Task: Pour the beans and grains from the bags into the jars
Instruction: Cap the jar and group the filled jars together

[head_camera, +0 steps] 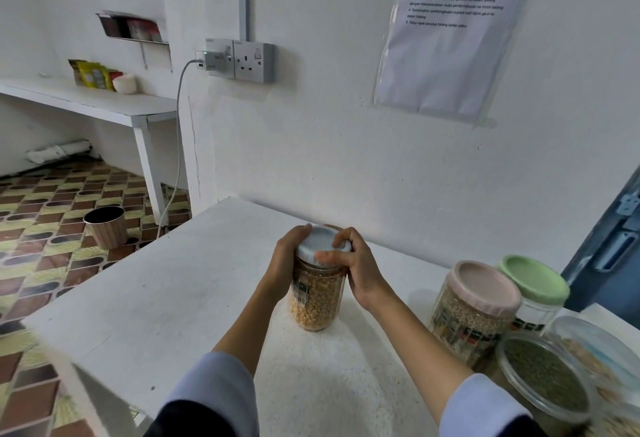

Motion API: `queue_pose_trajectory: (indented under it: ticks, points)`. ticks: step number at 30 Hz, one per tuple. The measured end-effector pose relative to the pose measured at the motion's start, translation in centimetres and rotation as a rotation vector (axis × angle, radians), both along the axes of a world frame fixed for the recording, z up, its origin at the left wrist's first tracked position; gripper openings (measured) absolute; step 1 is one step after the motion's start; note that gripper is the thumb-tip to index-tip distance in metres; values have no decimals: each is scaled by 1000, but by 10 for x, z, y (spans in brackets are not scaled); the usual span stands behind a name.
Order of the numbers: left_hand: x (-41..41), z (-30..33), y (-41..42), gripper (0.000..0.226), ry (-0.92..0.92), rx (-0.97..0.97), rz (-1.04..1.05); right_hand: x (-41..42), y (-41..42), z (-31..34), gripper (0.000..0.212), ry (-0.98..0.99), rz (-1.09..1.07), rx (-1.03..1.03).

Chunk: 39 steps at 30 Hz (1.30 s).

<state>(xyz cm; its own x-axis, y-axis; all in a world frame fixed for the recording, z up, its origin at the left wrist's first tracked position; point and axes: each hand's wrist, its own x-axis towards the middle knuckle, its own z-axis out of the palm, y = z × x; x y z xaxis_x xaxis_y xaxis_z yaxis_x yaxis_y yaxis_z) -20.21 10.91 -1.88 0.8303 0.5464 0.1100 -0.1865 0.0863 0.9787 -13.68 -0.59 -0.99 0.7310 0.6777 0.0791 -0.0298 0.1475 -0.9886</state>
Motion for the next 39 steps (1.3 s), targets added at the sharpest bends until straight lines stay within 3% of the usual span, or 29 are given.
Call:
queue_pose_trajectory:
  ticks: [5, 11, 17, 20, 24, 27, 29, 33, 39]
  points:
    - [11, -15, -8, 60, -67, -56, 220, 4, 2, -2, 47, 46, 34, 0]
    - [18, -21, 0, 36, -48, 30, 360, 21, -1, 3, 55, -35, 155, -99]
    - [23, -23, 5, 33, -38, 80, 356, 33, -4, 16, 51, -146, 275, -239]
    - [24, -23, 7, 32, -41, 99, 335, 37, -5, 33, 42, -326, 310, -412]
    - [24, -24, 9, 30, -13, 183, 305, 33, 2, 70, 80, -641, 407, -796]
    - [23, -23, 8, 31, -9, 205, 296, 22, 17, 87, 90, -986, 462, -1063]
    - [21, -22, 8, 30, -14, 205, 276, 18, 24, 88, 90, -1090, 488, -1122]
    - [19, -18, 5, 20, -43, 181, 236, 19, 24, 88, 90, -1057, 515, -1127]
    - [16, -3, -3, 38, 1, -133, 192, 5, 33, 84, 99, -1329, 613, -1211]
